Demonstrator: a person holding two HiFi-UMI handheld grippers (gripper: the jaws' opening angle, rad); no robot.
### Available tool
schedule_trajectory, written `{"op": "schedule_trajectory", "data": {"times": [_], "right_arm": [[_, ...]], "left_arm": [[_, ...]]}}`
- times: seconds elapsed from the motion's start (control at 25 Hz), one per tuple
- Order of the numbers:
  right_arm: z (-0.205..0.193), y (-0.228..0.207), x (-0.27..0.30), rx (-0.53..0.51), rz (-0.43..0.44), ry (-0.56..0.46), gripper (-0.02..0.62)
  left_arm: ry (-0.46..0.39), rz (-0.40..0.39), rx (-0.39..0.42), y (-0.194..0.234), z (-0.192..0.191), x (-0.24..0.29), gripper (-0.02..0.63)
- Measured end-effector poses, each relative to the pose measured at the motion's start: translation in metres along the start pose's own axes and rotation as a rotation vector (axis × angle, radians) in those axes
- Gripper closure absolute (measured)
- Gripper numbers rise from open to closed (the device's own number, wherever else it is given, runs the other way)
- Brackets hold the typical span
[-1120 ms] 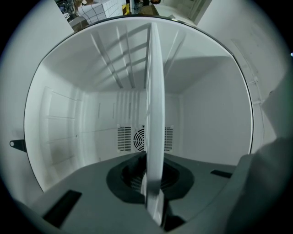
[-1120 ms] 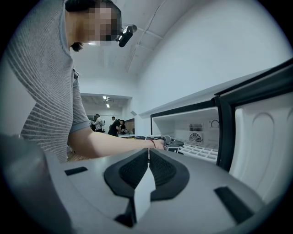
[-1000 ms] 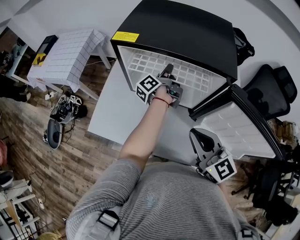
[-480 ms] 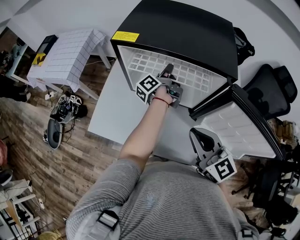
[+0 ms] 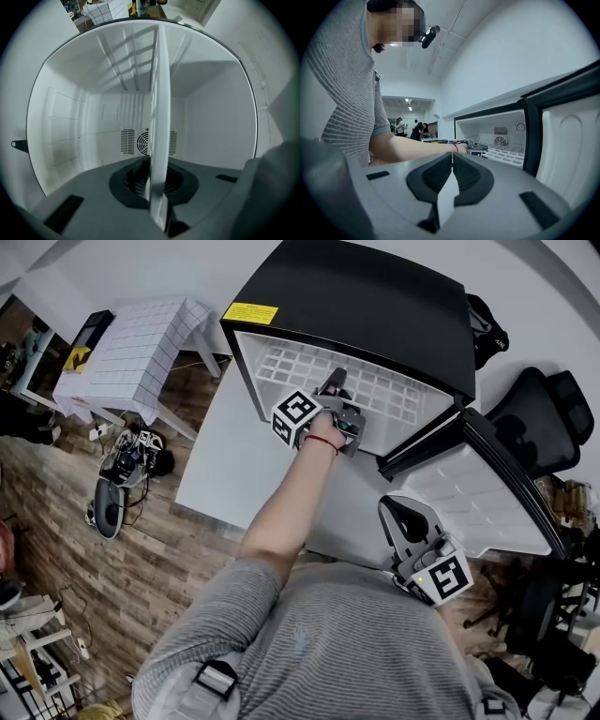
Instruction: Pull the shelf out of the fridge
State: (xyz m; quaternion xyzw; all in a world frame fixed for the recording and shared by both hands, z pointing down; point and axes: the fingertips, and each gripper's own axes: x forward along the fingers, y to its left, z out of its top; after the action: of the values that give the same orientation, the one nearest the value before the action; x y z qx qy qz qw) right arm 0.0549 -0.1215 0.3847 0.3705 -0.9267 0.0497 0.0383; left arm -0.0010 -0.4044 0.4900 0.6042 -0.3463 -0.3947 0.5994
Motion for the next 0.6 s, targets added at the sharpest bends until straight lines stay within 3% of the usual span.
{"op": "schedule_trajectory", "data": {"times": [0.6], "right_arm": [[0.0, -0.003, 0.0, -0.002, 0.0, -0.005, 0.578]], "left_arm": [[0.002, 0.003, -0.004, -0.001, -0.007, -0.024, 0.572]]}}
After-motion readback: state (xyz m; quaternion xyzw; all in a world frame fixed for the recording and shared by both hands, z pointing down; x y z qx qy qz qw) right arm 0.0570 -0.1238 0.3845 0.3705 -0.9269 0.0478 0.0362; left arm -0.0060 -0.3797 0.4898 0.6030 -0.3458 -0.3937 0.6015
